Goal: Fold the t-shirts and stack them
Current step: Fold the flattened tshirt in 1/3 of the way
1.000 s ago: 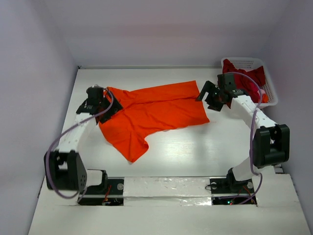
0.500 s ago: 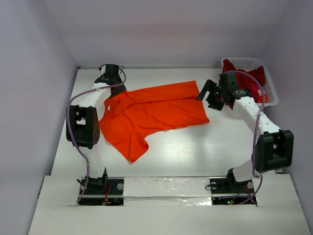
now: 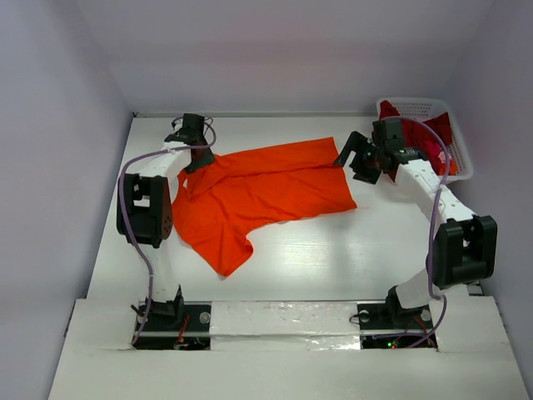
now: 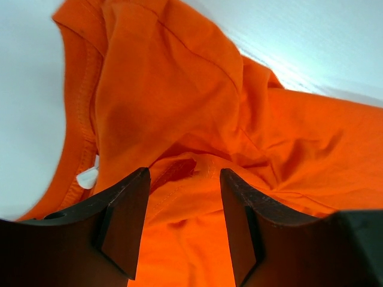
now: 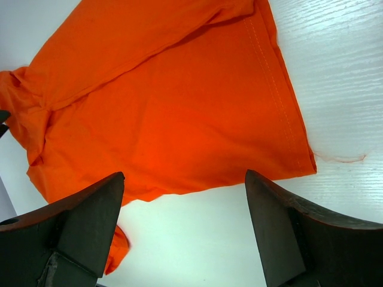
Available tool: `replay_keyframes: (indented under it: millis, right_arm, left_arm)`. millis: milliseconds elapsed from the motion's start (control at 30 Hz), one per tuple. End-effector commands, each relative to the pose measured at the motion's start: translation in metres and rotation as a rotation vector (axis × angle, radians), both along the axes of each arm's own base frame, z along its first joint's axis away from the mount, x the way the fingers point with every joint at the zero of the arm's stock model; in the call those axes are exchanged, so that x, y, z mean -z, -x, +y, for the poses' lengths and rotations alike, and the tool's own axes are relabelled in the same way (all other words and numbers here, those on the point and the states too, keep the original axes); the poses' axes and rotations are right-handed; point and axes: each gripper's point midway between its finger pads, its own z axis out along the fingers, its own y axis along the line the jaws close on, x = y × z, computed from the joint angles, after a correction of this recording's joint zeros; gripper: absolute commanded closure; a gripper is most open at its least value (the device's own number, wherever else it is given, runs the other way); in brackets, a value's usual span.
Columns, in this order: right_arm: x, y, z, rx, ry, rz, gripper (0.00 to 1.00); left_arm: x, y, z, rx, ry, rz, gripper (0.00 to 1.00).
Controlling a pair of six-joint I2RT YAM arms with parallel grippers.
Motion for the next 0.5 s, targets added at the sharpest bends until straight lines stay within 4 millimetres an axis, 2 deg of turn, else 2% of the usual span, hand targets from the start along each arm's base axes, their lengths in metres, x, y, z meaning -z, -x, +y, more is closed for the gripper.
replay_keyframes:
  millis: [0, 200, 333, 467]
  right_arm:
    - [-0.0179, -0.0096, 0.0048, -0.025, 0.0, -0.055, 0.13]
    - [-0.0149, -0.0072, 0.0033, -0.023, 0.007, -0.052, 0.14]
    - [-0.0143, -0.0069, 0.0031, -0.024, 0.009, -0.051, 0.14]
    - [-0.015, -0.007, 0.0034, -0.025, 0.007, -0.052, 0.14]
  left_arm:
    - [-0.0031, -0.0043, -0.0053, 0.027, 0.019, 0.009, 0.52]
    - [0.0058, -0.0052, -0.0121, 0.046, 0.047, 0.038, 0.53]
    - [0.0019, -0.0063, -0.0117, 0.045, 0.046, 0.027, 0.65]
    - [0.0015, -0.0059, -0.0106, 0.041, 0.04, 0.029, 0.71]
